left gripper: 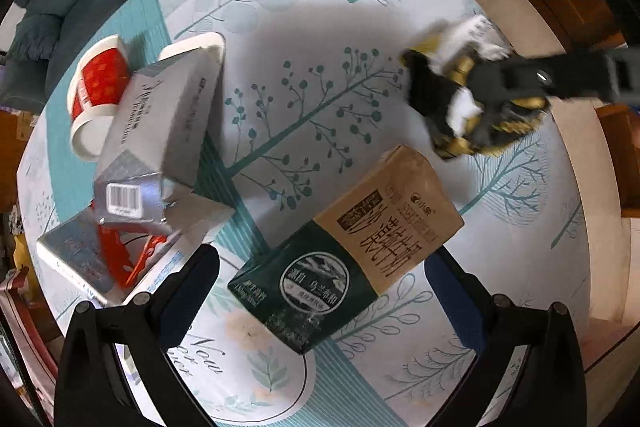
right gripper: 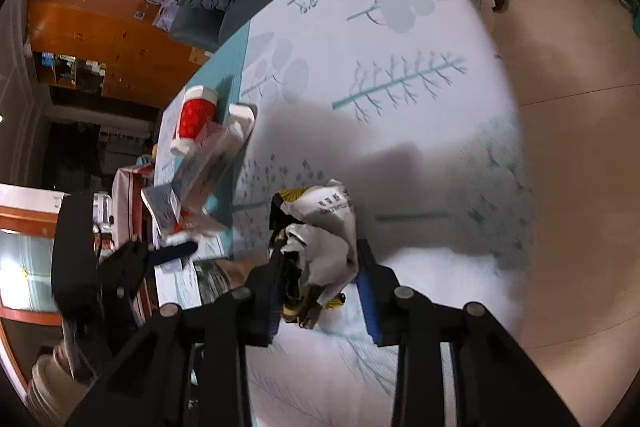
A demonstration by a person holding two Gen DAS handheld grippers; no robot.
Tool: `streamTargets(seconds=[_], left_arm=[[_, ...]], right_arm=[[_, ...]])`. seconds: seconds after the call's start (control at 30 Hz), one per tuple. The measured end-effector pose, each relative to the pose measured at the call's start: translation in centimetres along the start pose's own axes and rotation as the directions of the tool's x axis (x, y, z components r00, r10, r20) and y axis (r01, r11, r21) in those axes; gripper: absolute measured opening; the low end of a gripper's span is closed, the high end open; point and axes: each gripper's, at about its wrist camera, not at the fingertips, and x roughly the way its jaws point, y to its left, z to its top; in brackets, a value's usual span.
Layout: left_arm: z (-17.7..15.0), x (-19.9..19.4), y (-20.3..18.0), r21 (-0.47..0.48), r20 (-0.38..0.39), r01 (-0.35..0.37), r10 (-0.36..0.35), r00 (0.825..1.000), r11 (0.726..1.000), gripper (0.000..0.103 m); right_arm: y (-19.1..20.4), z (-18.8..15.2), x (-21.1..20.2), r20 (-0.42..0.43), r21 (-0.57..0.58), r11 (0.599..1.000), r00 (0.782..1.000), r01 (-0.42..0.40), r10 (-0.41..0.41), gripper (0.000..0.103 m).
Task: Collect trash
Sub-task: 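Grasp the brown-green milk carton with the left tool while the right tool holds the wrapper, then carry the wrapper and milk carton down toward the trash bin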
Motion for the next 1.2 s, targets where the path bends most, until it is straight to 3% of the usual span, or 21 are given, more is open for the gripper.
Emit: streamTargets(seconds=[0.07, 0.13, 0.3, 0.47, 0.7, 0.93, 1.2], left_arm=[[0.3, 0.5, 0.0, 0.007, -0.013, 0.016, -0.016, 1.000, 1.000, 0.091], [0.5, 1.2, 0.1, -0.010, -0.043, 0.023, -0.023, 0.999, 1.000, 0.066], [0.1, 1.4, 0.3, -0.089, -0.039, 0.013, -0.017, 0.999, 0.996, 0.048], [-2.6, 0.4, 0.3, -0.216, 0.004, 0.025, -0.025, 1.000, 0.976, 0.047], [-10.0, -2.5, -0.9, -0.370, 0.111, 0.080, -0.042, 0.993, 0.926, 0.047], [-17.1, -6.1, -2.8, -0.403, 0.199, 0.091, -0.010, 0.980, 0.911, 0.047], [-28.1, -9.8, -3.5, -0.438, 0.281, 0.124, 0.004, 0.960, 0.891, 0.047]], right_arm=[[-0.4, -0.8, -0.5, -0.004, -0.008, 1.000, 1.000, 0.006, -0.006, 0.032], [-0.8, -1.4, -0.9, -0.002, -0.007, 1.000, 1.000, 0.010, -0.010, 0.032], [-0.9, -2.9, -1.4, 0.000, 0.003, 1.000, 1.000, 0.019, -0.019, 0.031], [0.2, -4.5, -1.8, 0.006, -0.029, 0.999, 1.000, 0.027, -0.027, 0.030], [2.8, -7.7, -2.5, 0.005, -0.094, 0.995, 0.999, 0.041, -0.040, 0.030], [6.4, -13.1, -2.9, -0.014, -0.173, 0.983, 0.998, 0.056, -0.059, 0.030], [12.1, -22.1, -2.5, -0.030, -0.293, 0.950, 0.992, 0.105, -0.119, 0.030]])
